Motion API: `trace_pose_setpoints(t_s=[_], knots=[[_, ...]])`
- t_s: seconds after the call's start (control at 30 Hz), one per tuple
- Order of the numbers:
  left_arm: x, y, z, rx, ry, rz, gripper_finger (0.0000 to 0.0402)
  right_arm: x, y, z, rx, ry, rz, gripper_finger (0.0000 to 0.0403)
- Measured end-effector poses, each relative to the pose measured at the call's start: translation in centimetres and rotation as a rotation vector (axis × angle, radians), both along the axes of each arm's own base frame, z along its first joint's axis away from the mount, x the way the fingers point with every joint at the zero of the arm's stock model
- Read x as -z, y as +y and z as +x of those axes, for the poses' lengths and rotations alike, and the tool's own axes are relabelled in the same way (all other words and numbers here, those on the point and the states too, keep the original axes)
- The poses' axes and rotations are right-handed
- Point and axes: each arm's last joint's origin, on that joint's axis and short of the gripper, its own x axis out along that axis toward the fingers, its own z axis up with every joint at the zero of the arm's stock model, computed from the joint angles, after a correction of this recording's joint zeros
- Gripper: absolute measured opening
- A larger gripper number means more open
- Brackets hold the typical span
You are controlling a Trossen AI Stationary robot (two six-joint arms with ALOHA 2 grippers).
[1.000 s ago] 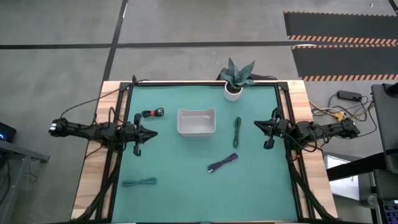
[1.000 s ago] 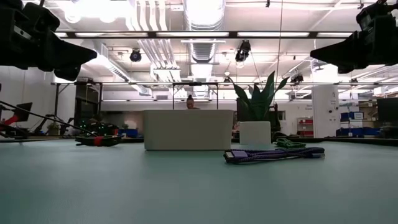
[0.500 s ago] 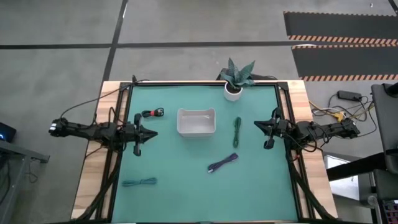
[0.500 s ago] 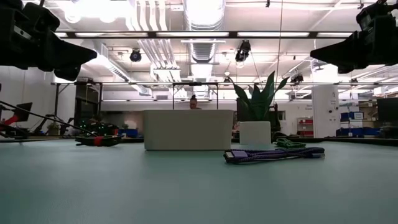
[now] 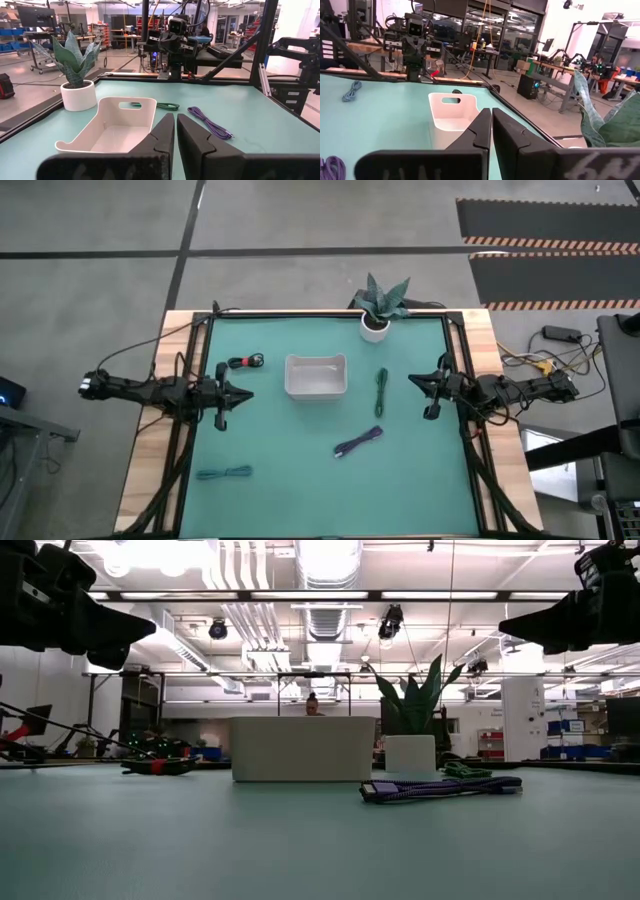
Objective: Pick and place USB-C Cables
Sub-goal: Put the green charger cable into the white bin
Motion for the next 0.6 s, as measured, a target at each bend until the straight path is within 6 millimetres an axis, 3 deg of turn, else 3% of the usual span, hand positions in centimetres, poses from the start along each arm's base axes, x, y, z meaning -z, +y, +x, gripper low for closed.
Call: trace_pose_setpoints(t_s=[0.23,0.6], knots=[[-0.01,0.0,0.0,0.0,0.0,0.0,0.0006,-0.07,0.07,0.02,-0.044,-0.113,0.362,0.0009],[-0.02,0.0,0.0,0.001,0.002,0.032,0.0006,-0.42,0.06,-0.01,-0.047,-0.133,0.31,0.0009]])
